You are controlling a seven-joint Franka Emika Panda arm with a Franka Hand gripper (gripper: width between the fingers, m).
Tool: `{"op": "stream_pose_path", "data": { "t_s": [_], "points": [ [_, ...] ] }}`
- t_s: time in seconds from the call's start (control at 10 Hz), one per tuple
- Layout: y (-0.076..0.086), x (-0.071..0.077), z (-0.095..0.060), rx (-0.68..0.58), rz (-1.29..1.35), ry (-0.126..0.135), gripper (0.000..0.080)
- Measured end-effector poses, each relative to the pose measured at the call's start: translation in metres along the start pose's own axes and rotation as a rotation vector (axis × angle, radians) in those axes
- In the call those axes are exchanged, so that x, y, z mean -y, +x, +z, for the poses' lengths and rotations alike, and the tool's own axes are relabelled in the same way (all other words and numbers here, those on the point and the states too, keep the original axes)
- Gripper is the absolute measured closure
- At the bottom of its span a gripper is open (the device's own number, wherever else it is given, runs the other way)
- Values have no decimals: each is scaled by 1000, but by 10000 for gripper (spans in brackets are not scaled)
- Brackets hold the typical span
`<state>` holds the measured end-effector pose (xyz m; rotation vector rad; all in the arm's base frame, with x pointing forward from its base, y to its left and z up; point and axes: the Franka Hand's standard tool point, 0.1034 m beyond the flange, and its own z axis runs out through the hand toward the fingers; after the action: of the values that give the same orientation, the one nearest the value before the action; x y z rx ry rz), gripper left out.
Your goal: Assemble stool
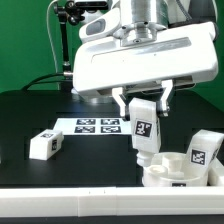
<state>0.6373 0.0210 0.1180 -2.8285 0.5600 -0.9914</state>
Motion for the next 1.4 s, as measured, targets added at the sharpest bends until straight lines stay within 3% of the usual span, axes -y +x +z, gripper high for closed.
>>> {"op": "stream_pose_path", "data": {
  "t_s": [0.4, 0.6, 0.9, 1.4],
  "points": [
    [-4, -5, 0, 4, 5, -3, 469],
    [-22, -11, 1, 50, 46, 9, 469],
    [-34, -2, 0, 82, 79, 43, 469],
    [-36, 6, 1, 95, 75, 48, 469]
  ]
}}
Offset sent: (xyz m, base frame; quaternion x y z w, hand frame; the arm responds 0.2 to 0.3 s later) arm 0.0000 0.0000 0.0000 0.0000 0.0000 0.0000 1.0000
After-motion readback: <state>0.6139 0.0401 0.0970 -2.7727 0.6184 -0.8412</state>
